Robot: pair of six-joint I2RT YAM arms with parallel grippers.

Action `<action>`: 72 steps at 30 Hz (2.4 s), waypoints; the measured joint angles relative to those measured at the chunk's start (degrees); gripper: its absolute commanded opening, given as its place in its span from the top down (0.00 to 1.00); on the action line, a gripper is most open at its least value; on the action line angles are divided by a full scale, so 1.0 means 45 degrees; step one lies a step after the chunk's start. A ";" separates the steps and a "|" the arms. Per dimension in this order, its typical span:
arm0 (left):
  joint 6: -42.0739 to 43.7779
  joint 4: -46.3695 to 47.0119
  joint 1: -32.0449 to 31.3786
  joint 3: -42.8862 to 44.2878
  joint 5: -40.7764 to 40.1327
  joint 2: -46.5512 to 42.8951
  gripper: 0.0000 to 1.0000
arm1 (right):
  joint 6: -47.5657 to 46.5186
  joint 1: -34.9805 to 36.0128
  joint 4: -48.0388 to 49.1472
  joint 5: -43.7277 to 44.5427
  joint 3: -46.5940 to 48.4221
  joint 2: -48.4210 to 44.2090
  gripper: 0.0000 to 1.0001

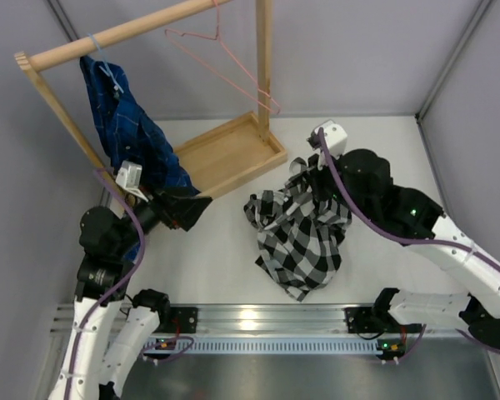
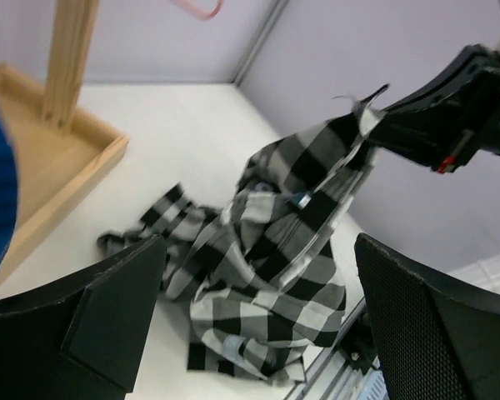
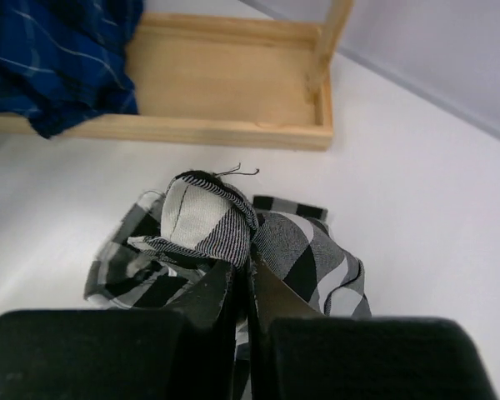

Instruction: Place the shirt on the hanger

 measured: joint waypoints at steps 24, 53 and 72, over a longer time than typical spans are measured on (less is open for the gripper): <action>0.9277 0.4182 -1.0248 0.0971 -0.3837 0.7480 0.08 | 0.1248 -0.3517 -0.0146 -0.5586 -0.3832 0.0753 0.98; 1.3041 0.2832 -1.0346 0.3419 -0.4925 1.2293 0.59 | 0.1049 -0.4677 0.0209 -0.7995 -0.4959 -0.0029 1.00; 1.2526 0.2254 -1.0360 0.3954 -0.6839 1.2502 1.00 | 0.2516 -0.4711 0.1171 -0.8310 -0.6373 -0.1933 0.13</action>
